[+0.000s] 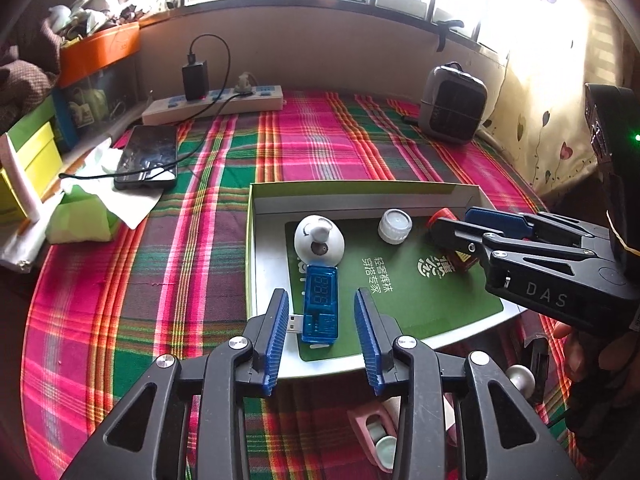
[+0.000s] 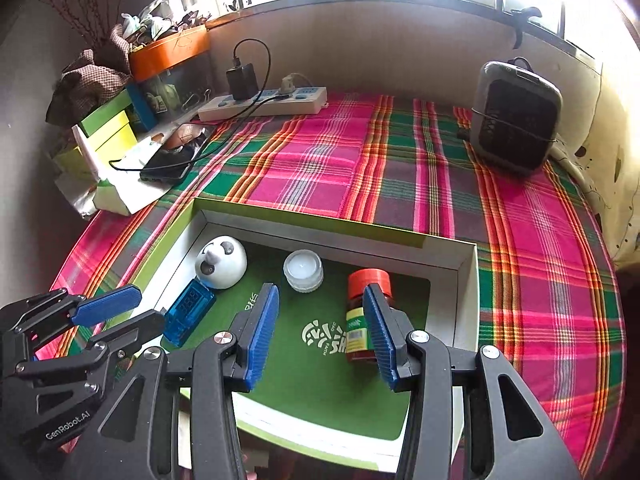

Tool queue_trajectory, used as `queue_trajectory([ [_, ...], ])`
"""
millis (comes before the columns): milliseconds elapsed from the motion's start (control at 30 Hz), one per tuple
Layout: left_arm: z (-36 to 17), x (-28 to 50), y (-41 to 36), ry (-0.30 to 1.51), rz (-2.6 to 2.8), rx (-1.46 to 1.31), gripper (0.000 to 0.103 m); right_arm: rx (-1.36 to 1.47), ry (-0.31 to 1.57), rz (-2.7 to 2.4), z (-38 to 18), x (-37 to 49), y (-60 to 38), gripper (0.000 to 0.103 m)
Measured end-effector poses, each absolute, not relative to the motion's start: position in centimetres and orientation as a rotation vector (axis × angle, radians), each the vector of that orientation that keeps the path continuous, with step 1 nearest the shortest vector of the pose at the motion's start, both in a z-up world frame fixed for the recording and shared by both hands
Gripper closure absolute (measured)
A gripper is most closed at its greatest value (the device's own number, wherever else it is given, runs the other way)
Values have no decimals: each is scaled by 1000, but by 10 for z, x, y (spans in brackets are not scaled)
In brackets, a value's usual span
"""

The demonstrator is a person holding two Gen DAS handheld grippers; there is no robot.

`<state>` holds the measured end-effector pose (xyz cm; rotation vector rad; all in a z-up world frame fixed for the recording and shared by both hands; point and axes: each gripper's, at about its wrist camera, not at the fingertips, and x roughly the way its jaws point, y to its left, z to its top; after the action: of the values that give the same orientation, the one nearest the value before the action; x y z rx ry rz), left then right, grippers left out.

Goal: Organize rigid objects
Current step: 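Open both grippers to release the lid and USB stick in the tray, then move both grippers back to the objects lying beside the tray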

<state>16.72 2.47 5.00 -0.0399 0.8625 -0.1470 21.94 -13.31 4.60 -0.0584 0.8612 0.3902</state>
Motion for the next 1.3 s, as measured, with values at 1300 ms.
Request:
queue_trajectory([
  [1300, 42, 96, 51, 846, -164, -175, 65, 107, 852, 145, 22, 99, -222, 53],
])
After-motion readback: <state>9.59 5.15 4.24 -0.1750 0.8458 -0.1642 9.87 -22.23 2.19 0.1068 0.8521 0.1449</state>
